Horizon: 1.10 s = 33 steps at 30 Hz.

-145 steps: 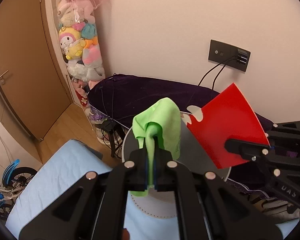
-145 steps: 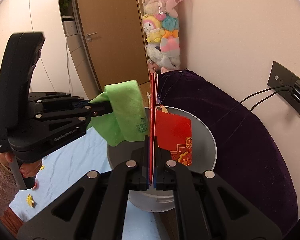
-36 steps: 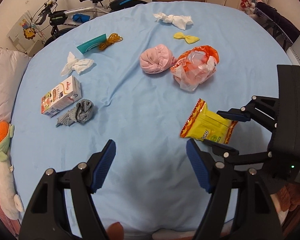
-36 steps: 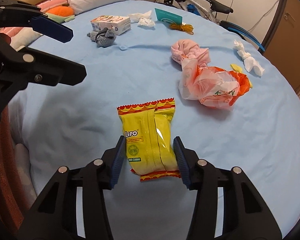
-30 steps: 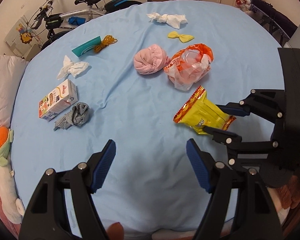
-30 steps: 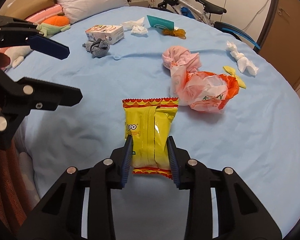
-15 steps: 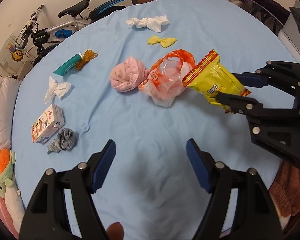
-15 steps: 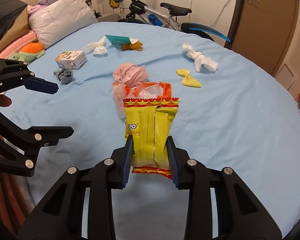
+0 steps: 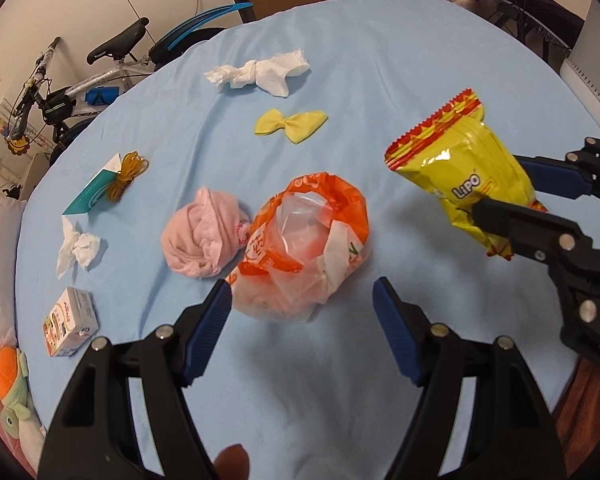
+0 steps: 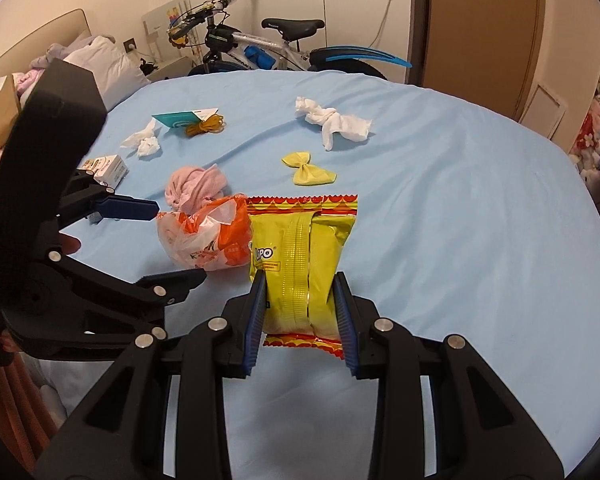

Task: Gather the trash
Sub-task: 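Grasp the yellow LIPO packet with the right gripper while the left gripper grasps the orange plastic bag, then carry both items to the grey bin and open both grippers to drop them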

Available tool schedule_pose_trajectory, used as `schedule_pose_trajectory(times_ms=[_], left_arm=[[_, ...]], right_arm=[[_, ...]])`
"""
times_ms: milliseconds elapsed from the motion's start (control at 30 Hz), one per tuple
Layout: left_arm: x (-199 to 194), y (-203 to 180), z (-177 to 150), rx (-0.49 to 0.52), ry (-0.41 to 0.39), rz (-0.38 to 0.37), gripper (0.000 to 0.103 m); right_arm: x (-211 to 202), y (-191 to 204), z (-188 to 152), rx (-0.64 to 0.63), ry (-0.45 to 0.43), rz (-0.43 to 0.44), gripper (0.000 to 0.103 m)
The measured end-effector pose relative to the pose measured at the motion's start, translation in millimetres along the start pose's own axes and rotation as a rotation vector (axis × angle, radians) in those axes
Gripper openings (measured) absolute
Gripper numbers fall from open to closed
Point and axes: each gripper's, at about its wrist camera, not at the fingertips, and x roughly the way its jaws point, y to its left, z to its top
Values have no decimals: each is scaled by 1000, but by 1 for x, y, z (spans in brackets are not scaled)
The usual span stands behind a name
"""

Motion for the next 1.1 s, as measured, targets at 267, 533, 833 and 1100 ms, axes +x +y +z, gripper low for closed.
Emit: schedule_pose_trajectory(times_ms=[267, 533, 833, 1100], left_arm=[[10, 1, 5, 15, -41, 8, 29], [-4, 8, 6, -25, -97, 28, 15], [-40, 9, 5, -90, -153, 70, 15], [-90, -10, 4, -137, -221, 134, 15]], right_arm=[[6, -1, 1, 7, 18, 4, 31], [3, -2, 0, 15, 11, -6, 31], [-20, -2, -3, 35, -33, -10, 31], [-64, -11, 1, 56, -101, -16, 31]])
